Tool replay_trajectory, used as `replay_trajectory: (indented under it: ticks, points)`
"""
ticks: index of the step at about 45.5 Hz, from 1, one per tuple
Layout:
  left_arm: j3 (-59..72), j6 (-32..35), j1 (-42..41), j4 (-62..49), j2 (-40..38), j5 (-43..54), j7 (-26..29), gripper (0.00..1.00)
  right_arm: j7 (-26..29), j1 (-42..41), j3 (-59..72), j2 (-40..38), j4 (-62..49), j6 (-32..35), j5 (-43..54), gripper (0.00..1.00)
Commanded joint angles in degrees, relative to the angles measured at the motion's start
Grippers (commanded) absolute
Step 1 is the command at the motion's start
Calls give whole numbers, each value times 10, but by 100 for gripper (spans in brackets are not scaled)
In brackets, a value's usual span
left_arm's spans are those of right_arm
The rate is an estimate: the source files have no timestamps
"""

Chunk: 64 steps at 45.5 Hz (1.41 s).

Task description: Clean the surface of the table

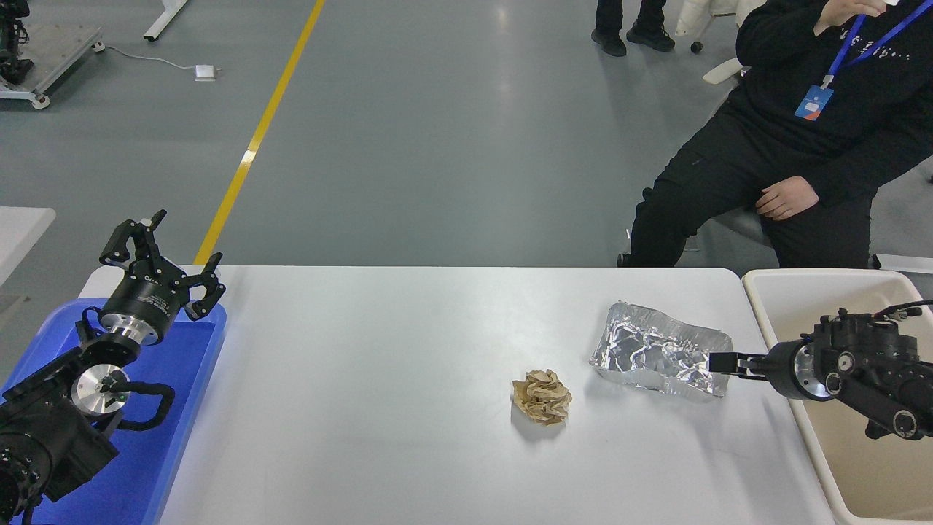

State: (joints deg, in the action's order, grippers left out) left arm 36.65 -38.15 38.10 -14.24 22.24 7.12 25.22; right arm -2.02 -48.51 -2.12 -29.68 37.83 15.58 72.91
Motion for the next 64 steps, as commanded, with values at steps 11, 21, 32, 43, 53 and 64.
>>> replay_trajectory:
  ticks: [11,21,32,43,53,64]
  points:
    - [0,0,0,0,0,-1,0,100,5,7,2,67,-86,-4,0,69]
    - [0,0,0,0,0,0,0,100,34,2,13,69,-102,0,0,0]
    - [0,0,0,0,0,0,0,100,68,-10,4,66,-101,2,-10,0]
    - [0,0,0,0,0,0,0,100,69,-28,4,25,-49,21,-37,0]
    - [0,0,0,0,0,0,0,100,82,-72,4,-76,60,59,-38,0]
    - [0,0,0,0,0,0,0,100,83,-117,4,-184,158,99,-54,0]
